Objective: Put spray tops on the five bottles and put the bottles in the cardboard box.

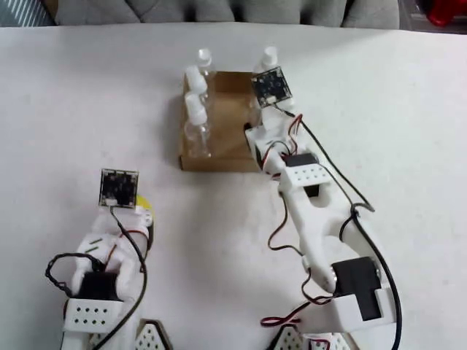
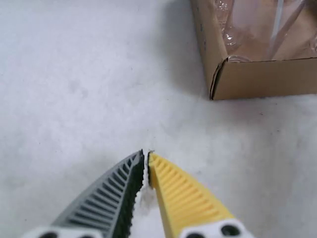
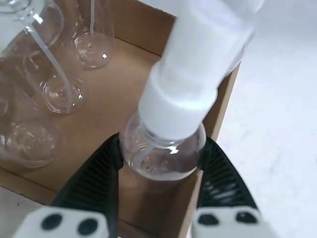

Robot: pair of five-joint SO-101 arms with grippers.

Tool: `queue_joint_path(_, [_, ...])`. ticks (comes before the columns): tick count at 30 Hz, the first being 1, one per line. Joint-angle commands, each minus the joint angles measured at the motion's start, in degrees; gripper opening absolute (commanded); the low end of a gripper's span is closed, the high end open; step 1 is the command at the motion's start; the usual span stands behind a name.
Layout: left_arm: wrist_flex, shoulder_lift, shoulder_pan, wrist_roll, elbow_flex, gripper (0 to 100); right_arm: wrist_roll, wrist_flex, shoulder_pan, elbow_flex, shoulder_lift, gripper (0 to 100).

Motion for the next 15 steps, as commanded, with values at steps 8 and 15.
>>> queue_joint_path(8, [-2.20,0.13,-0.48,-0.79,-0.26,2,0.70,0.84,0.92,-1.14,-0.40,1.8])
queue_joint_path(15, [-2.20,0.04,-0.48,-0.79,-0.26,2,0.00,0.48,0.84,-1.93,2.86,1.8])
